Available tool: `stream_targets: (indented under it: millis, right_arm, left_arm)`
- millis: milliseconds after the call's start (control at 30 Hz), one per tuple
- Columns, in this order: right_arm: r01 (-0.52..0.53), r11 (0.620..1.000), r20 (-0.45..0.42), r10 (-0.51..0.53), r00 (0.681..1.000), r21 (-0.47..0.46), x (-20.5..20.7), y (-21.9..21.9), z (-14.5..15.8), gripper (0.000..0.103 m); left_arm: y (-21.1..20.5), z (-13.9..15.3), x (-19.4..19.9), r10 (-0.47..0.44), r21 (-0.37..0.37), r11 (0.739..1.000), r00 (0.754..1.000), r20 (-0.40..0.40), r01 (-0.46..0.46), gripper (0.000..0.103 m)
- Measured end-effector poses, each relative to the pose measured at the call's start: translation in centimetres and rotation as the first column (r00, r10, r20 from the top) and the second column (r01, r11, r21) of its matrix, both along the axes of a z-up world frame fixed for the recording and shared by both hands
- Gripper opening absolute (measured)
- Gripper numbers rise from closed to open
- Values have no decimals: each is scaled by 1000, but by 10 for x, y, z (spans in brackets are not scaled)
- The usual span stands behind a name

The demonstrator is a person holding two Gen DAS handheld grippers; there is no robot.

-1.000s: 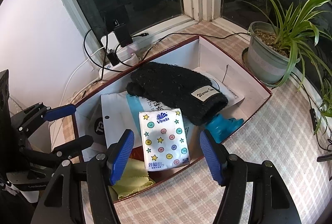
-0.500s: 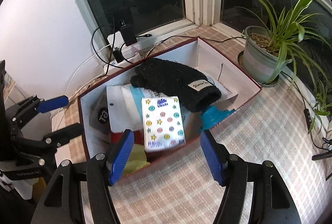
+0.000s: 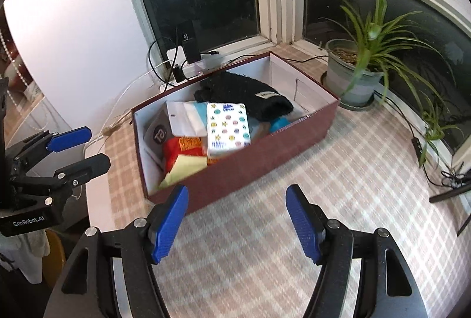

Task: Organize soft objects

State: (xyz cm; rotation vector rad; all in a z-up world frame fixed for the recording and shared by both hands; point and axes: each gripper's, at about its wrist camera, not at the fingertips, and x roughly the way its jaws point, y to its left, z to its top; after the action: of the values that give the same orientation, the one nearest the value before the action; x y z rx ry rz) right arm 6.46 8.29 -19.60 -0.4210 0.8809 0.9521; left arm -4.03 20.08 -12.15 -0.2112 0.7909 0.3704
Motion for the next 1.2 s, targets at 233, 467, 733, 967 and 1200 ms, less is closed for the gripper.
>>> stream_targets:
  millis: [233, 467, 733, 967, 1200]
  right_arm:
    - [6, 999, 20, -7, 1000, 39, -20, -41, 14, 65]
    - [19, 996, 70, -25, 997, 83, -45, -78, 29, 76]
    - [6, 995, 140, -19, 990, 97, -71, -97, 38, 81]
    - [0, 994, 145, -15, 989, 106, -77, -108, 39, 88]
    - [16, 993, 135, -31, 990, 114, -76, -115, 38, 88]
  left_arm:
    - [-36, 16, -22, 41, 15, 999, 998, 43, -41, 69]
    - [-71, 30, -41, 66, 57, 996, 995, 73, -70, 78]
    - [-95, 35, -55, 87, 54, 994, 992, 92, -92, 79]
    - [-103, 35, -59, 112, 47, 992, 989, 94, -117, 80]
    - [-110, 37, -60, 104, 64, 992, 991, 89, -110, 80]
